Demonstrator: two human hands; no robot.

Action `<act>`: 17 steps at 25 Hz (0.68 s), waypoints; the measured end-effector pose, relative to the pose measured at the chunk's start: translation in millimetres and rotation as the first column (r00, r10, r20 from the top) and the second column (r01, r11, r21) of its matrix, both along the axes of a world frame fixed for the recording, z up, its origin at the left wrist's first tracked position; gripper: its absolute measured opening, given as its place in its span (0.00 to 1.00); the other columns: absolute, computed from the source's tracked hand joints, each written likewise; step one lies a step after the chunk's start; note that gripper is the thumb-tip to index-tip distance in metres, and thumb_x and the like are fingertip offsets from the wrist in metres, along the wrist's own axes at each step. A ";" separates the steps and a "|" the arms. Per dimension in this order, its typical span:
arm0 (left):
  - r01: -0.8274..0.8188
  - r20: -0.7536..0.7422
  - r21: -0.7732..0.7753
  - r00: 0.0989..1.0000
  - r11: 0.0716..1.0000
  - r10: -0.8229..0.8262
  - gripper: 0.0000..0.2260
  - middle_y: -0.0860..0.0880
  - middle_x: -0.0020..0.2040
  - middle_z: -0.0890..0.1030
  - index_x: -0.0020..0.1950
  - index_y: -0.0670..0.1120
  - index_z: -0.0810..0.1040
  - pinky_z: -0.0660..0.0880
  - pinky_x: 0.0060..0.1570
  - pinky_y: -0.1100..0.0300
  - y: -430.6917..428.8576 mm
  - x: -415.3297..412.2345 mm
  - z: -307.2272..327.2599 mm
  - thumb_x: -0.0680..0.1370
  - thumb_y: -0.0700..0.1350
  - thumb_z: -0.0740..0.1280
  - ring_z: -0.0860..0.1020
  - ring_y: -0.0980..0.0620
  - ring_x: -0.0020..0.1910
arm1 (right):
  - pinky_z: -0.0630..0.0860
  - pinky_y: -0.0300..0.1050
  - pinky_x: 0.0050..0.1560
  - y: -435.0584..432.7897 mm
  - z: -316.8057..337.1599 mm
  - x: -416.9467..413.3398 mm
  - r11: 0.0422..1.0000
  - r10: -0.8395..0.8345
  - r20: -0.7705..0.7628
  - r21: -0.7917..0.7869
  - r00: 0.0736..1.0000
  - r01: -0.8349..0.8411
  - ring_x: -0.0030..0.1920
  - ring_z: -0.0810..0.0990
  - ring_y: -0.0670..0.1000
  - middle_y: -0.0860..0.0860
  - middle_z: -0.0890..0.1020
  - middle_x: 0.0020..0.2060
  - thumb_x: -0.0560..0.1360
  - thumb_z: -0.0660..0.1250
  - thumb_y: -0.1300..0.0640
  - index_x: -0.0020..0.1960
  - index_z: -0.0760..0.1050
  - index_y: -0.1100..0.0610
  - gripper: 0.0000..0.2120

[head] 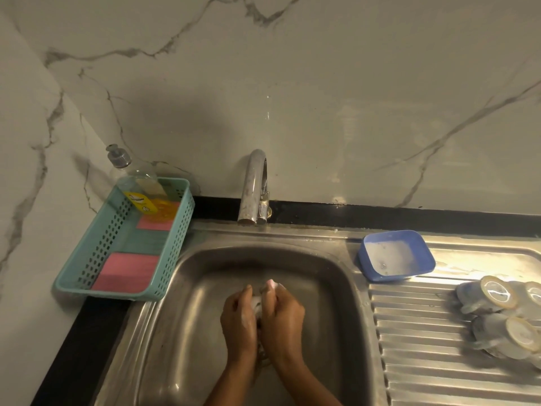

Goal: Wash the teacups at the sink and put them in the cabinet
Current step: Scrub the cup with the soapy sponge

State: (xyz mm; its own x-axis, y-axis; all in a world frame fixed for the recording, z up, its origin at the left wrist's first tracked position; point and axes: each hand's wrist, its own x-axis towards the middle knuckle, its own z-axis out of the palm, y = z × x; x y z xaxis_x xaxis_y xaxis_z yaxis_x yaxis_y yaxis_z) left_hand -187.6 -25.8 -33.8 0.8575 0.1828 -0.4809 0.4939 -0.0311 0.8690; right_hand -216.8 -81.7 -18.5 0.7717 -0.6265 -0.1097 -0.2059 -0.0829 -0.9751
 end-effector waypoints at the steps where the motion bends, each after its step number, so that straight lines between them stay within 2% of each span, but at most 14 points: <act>1: -0.034 -0.061 -0.031 0.998 0.999 0.032 0.15 0.43 0.40 0.85 0.44 0.41 0.83 0.80 0.44 0.49 -2.2 -1.5 1.2 0.82 0.49 0.64 0.83 0.44 0.43 | 0.75 0.42 0.39 4.4 -4.3 -4.6 1.000 -0.002 0.082 0.005 0.997 0.001 0.36 0.79 0.42 0.47 0.81 0.34 0.83 0.62 0.53 0.38 0.77 0.53 0.15; 2: -0.063 -0.105 -0.032 0.993 0.998 0.059 0.19 0.42 0.37 0.84 0.41 0.39 0.82 0.79 0.42 0.51 -1.9 -0.8 3.5 0.84 0.49 0.61 0.83 0.42 0.42 | 0.78 0.46 0.48 5.7 -8.4 -12.1 0.996 0.071 0.181 -0.056 0.981 -0.062 0.44 0.81 0.42 0.45 0.83 0.41 0.82 0.64 0.53 0.43 0.79 0.51 0.10; 3: -0.085 -0.136 -0.024 0.987 0.996 0.081 0.25 0.42 0.35 0.84 0.38 0.39 0.82 0.78 0.42 0.52 1.7 1.7 3.5 0.85 0.52 0.58 0.83 0.40 0.42 | 0.75 0.49 0.61 3.3 -13.0 -21.4 0.962 0.198 0.229 -0.229 0.953 -0.145 0.56 0.82 0.44 0.43 0.84 0.51 0.82 0.64 0.53 0.50 0.81 0.49 0.07; 4: -0.078 -0.144 -0.018 0.987 0.997 0.075 0.31 0.42 0.33 0.84 0.36 0.40 0.83 0.79 0.45 0.50 7.3 5.3 3.2 0.85 0.57 0.54 0.83 0.40 0.42 | 0.68 0.48 0.71 -2.9 -17.6 -29.6 0.877 0.362 0.211 -0.407 0.908 -0.255 0.66 0.78 0.47 0.44 0.82 0.60 0.83 0.62 0.53 0.58 0.80 0.49 0.09; 5: -0.041 -0.137 -0.008 0.990 0.999 0.039 0.36 0.43 0.33 0.85 0.34 0.41 0.84 0.80 0.49 0.47 12.1 9.5 2.3 0.85 0.63 0.49 0.84 0.40 0.42 | 0.61 0.46 0.76 -11.8 -17.7 -33.4 0.770 0.495 0.139 -0.527 0.858 -0.359 0.72 0.73 0.47 0.44 0.78 0.66 0.85 0.59 0.53 0.63 0.78 0.51 0.12; 6: 0.018 -0.117 0.020 0.993 1.000 -0.016 0.40 0.43 0.34 0.85 0.34 0.42 0.85 0.80 0.51 0.45 16.0 13.2 3.1 0.83 0.67 0.46 0.84 0.41 0.42 | 0.56 0.44 0.78 -18.9 -12.7 -32.5 0.690 0.579 0.046 -0.560 0.814 -0.459 0.74 0.69 0.46 0.44 0.76 0.69 0.86 0.55 0.52 0.67 0.76 0.52 0.15; 8: 0.142 -0.029 0.110 0.990 0.984 -0.139 0.43 0.45 0.32 0.85 0.34 0.42 0.84 0.80 0.48 0.46 19.7 20.0 5.9 0.79 0.70 0.42 0.84 0.44 0.39 | 0.60 0.39 0.75 -22.9 5.8 -21.9 0.668 0.603 -0.061 -0.507 0.796 -0.545 0.70 0.71 0.43 0.45 0.77 0.67 0.86 0.52 0.51 0.68 0.74 0.52 0.17; 10: 0.225 0.090 0.187 0.965 0.956 -0.245 0.43 0.47 0.30 0.84 0.33 0.42 0.83 0.78 0.42 0.50 16.9 24.8 15.7 0.78 0.71 0.41 0.83 0.50 0.35 | 0.72 0.37 0.60 -17.7 22.4 -3.4 0.753 0.528 -0.136 -0.380 0.838 -0.537 0.56 0.79 0.41 0.47 0.83 0.55 0.86 0.52 0.52 0.57 0.78 0.51 0.16; 12: 0.287 0.208 0.240 0.918 0.928 -0.337 0.43 0.48 0.30 0.83 0.34 0.44 0.83 0.79 0.39 0.50 15.1 25.9 18.1 0.78 0.73 0.42 0.83 0.52 0.33 | 0.73 0.36 0.42 -17.5 23.0 16.7 0.867 0.452 -0.221 -0.120 0.864 -0.484 0.41 0.81 0.42 0.48 0.83 0.40 0.86 0.52 0.52 0.44 0.78 0.49 0.19; 13: 0.300 0.255 0.288 0.891 0.909 -0.375 0.40 0.49 0.30 0.83 0.34 0.46 0.84 0.79 0.37 0.49 15.3 25.6 17.6 0.79 0.72 0.43 0.83 0.52 0.33 | 0.72 0.35 0.38 -16.7 17.2 21.5 0.912 0.404 -0.251 0.037 0.880 -0.408 0.37 0.80 0.42 0.48 0.82 0.37 0.86 0.52 0.52 0.42 0.77 0.50 0.20; 14: 0.301 0.290 0.346 0.866 0.888 -0.407 0.37 0.50 0.30 0.83 0.34 0.48 0.84 0.79 0.37 0.48 16.3 25.2 16.7 0.79 0.69 0.45 0.83 0.53 0.33 | 0.74 0.35 0.38 -13.4 11.3 22.0 0.932 0.357 -0.291 0.173 0.887 -0.318 0.37 0.79 0.42 0.49 0.83 0.39 0.86 0.51 0.49 0.43 0.77 0.52 0.20; 15: 0.278 0.319 0.386 0.855 0.879 -0.410 0.34 0.51 0.30 0.84 0.34 0.49 0.84 0.80 0.37 0.48 17.1 25.0 15.4 0.80 0.66 0.47 0.83 0.54 0.34 | 0.78 0.37 0.41 -9.1 5.0 18.3 0.941 0.310 -0.325 0.235 0.893 -0.242 0.41 0.81 0.43 0.50 0.84 0.42 0.86 0.51 0.46 0.46 0.78 0.54 0.22; 16: 0.253 0.334 0.392 0.857 0.884 -0.393 0.32 0.52 0.31 0.84 0.35 0.49 0.84 0.80 0.39 0.48 17.4 23.8 15.7 0.81 0.64 0.49 0.84 0.54 0.35 | 0.80 0.41 0.48 -2.7 0.5 9.9 0.960 0.263 -0.345 0.184 0.901 -0.210 0.46 0.82 0.44 0.50 0.85 0.48 0.85 0.50 0.43 0.51 0.80 0.55 0.24; 17: 0.230 0.341 0.383 0.865 0.894 -0.369 0.30 0.52 0.32 0.84 0.35 0.48 0.84 0.80 0.41 0.47 15.8 23.7 16.4 0.81 0.61 0.50 0.84 0.52 0.36 | 0.79 0.43 0.56 3.8 0.7 0.4 0.974 0.227 -0.335 0.059 0.914 -0.221 0.53 0.82 0.43 0.47 0.85 0.54 0.84 0.48 0.42 0.57 0.81 0.53 0.25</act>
State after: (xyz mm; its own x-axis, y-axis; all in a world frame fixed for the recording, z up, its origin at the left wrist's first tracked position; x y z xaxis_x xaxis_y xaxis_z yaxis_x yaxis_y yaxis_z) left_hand -163.9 -10.0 -17.4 0.9983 -0.0310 -0.0499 0.0318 -0.4296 0.9024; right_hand -216.5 -77.9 -17.8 0.8065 -0.4368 -0.3985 -0.5011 -0.1474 -0.8527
